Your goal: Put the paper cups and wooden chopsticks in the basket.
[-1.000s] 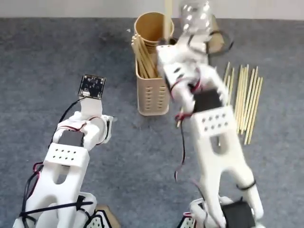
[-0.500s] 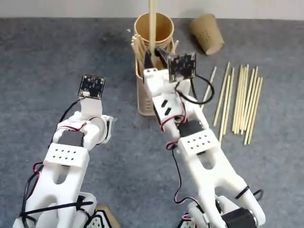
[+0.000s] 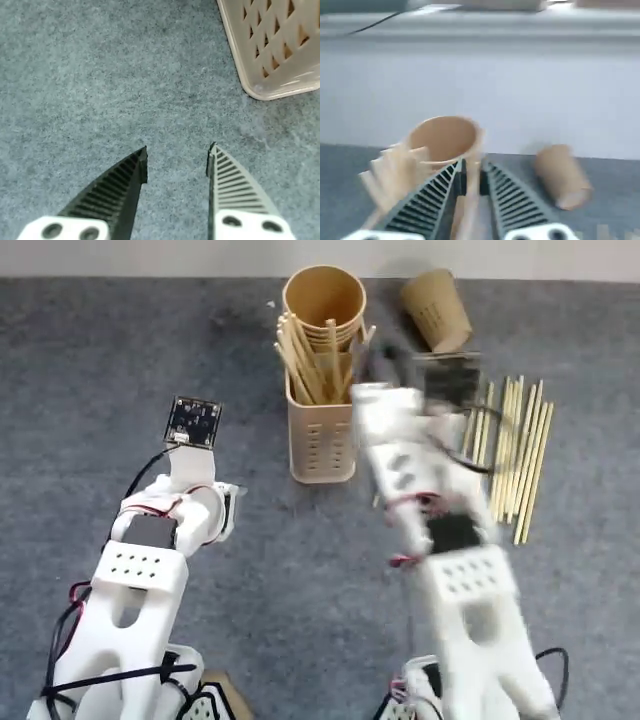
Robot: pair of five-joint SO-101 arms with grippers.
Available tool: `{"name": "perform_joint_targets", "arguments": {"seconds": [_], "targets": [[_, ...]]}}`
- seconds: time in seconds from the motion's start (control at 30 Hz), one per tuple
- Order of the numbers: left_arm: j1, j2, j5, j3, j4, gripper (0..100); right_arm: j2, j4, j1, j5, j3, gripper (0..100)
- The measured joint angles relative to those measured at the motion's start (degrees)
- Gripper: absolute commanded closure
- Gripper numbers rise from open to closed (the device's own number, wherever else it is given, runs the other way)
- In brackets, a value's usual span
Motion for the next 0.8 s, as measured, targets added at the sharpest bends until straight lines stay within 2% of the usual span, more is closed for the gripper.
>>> {"name": "perform_joint_targets", "arguments": {"seconds": [0.13, 0.27, 0.43, 0.63, 0.73, 0.8], "targets": [[0.0, 0.0, 0.0, 0.0, 0.0, 80, -12.13, 16.09, 13.45, 0.79, -0.26, 95.3], [0.97, 0.0, 0.0, 0.09, 0.0, 80, -12.04, 23.3, 22.77, 8.88, -0.88, 95.0], [2.02, 0.0, 0.0, 0.26, 0.0, 80, 2.81, 26.37, 27.08, 16.53, -1.05, 95.0], [2.11, 0.0, 0.0, 0.26, 0.0, 80, 26.37, 22.59, 27.87, 17.32, -7.65, 95.0], [2.11, 0.0, 0.0, 0.26, 0.0, 80, 31.82, 22.77, 30.42, 17.32, -11.96, 94.3], [2.11, 0.0, 0.0, 0.26, 0.0, 80, 33.49, 24.79, 33.05, 17.41, -14.15, 90.2]]}}
